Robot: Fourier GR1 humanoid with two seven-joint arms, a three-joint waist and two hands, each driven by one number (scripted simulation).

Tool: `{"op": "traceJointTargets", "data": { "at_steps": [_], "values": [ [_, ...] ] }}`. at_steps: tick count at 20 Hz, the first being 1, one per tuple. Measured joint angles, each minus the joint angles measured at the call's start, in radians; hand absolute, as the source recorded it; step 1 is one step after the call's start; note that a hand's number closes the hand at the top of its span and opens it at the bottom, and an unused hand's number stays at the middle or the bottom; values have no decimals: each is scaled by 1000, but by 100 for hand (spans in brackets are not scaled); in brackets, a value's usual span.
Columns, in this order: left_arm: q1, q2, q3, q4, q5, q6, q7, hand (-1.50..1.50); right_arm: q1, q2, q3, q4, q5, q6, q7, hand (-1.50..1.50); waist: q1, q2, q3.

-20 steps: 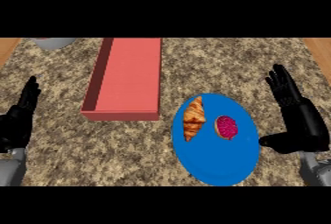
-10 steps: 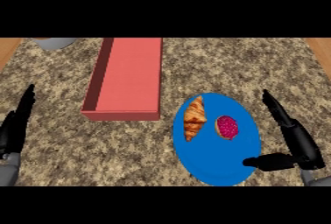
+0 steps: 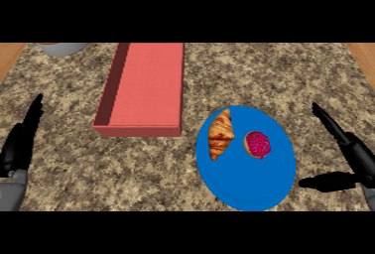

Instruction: Pick the cupcake from the plate and place it in the cardboard box

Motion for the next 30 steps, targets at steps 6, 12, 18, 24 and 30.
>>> {"op": "traceJointTargets", "data": {
  "at_steps": [6,12,18,24,30],
  "values": [
    [8,12,14,-22,6,-22,13,0,-79,-114,80,-57,143,73,185,-150,4,-2,-1],
    [18,2,10,-45,-13,-20,26,0,-184,-162,160,-124,231,218,410,-150,7,-2,-1],
    [15,-3,37,-39,-23,-42,23,0,-291,-71,192,-100,294,346,573,-150,4,-1,-1],
    [36,-11,70,-61,-37,-71,24,0,-339,19,180,-69,395,416,643,-150,1,-1,0],
    [35,-48,99,-46,-72,-86,9,0,-304,81,126,-90,485,470,649,-150,-3,-2,0]
  ]
}}
